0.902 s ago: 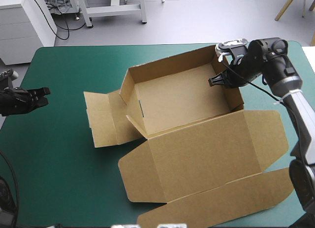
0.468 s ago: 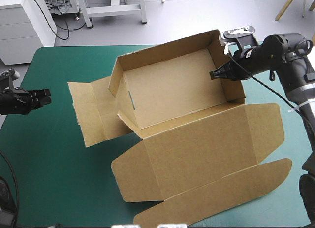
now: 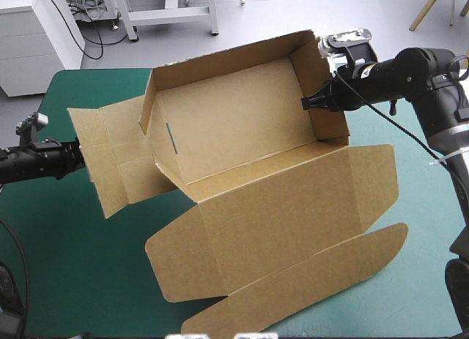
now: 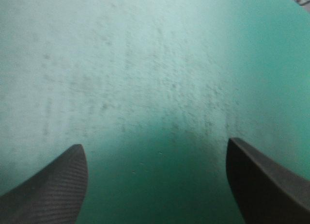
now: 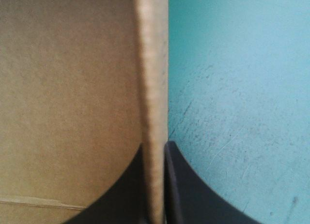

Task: Fold the box

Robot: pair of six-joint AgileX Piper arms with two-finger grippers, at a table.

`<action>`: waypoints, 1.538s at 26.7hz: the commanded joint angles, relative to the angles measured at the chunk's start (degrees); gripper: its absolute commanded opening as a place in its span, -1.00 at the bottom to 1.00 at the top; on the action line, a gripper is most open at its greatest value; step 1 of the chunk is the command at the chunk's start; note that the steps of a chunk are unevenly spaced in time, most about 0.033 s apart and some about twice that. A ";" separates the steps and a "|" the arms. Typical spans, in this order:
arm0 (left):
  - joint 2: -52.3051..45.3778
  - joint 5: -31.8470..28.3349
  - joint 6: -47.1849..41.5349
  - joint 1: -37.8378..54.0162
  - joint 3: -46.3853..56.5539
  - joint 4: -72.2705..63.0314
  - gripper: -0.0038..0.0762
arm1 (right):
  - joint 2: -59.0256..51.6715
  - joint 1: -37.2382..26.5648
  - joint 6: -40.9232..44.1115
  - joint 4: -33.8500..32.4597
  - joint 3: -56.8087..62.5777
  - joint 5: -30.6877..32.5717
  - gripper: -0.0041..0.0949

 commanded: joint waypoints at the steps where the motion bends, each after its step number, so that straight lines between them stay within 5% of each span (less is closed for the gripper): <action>1: -1.90 5.84 9.18 0.10 4.20 -12.26 0.51 | -2.82 -0.47 -1.96 3.42 -2.13 -4.58 -0.96; 4: -1.90 13.04 15.75 -0.02 7.75 -17.67 0.51 | -2.82 -0.47 -2.37 4.89 -2.13 -4.76 -0.96; 25: -11.60 12.90 22.19 -13.76 5.81 -26.71 0.49 | -2.82 -0.33 2.04 -6.23 -2.01 -8.06 -0.95; 41: -13.95 12.90 21.72 -23.89 5.49 -39.23 0.47 | -2.82 -0.33 3.58 -7.85 -1.92 -10.04 -0.93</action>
